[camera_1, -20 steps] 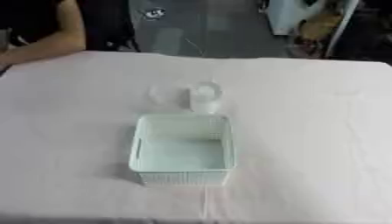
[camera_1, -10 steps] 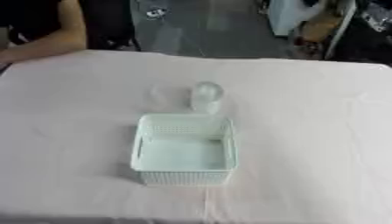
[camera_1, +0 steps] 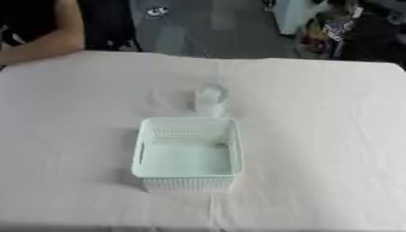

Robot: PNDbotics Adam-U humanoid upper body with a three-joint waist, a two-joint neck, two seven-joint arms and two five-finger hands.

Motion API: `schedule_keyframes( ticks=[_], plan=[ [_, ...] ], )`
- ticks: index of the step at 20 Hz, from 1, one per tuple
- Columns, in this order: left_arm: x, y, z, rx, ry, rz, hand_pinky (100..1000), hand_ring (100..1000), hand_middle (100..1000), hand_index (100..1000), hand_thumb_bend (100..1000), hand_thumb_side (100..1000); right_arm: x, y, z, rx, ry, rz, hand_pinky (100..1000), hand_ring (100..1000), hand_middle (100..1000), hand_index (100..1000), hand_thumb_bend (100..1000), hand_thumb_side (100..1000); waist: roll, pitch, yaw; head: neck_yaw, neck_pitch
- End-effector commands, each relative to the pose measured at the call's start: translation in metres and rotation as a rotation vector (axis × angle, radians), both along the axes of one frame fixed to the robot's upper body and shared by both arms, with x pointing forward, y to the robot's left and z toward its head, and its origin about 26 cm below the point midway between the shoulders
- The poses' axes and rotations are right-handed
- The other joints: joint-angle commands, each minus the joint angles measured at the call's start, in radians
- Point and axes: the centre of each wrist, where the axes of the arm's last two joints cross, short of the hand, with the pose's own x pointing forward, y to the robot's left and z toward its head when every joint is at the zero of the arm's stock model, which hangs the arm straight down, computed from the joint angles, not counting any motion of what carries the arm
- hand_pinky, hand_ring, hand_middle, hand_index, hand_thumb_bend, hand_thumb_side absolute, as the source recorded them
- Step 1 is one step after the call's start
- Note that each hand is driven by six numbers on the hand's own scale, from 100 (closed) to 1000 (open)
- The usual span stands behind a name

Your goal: Pick up objects on the table and place them in the box.

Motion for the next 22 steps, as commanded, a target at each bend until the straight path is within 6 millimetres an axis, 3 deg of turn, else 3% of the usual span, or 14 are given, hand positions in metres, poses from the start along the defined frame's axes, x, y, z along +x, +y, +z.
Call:
schedule_keyframes(
  ticks=[1, 15, 19, 22],
  plan=[
    [-0.001, -0.002, 0.01, 0.017, -0.031, -0.016, 679, 712, 740, 879, 522, 901, 0.007, -0.002, 0.004, 0.002, -0.01, -0.022, 886, 954, 932, 984, 100, 643, 0.003, -0.008, 0.003, -0.017, -0.001],
    [0.0, -0.009, 0.011, 0.018, -0.029, -0.053, 678, 703, 733, 879, 519, 903, 0.031, 0.012, -0.022, 0.057, 0.045, -0.037, 897, 975, 955, 941, 100, 730, 0.006, -0.002, 0.019, -0.027, -0.001],
    [0.001, -0.011, 0.013, 0.018, -0.034, -0.066, 678, 701, 731, 879, 520, 903, 0.034, 0.018, -0.022, 0.017, 0.049, -0.041, 936, 993, 906, 895, 100, 760, 0.004, 0.001, 0.025, -0.026, -0.001],
    [0.002, -0.014, 0.014, 0.017, -0.037, -0.08, 678, 701, 731, 878, 522, 902, 0.036, 0.022, -0.02, -0.039, 0.047, -0.053, 985, 1000, 920, 870, 100, 799, 0.002, 0.004, 0.031, -0.025, -0.001]
  ],
)
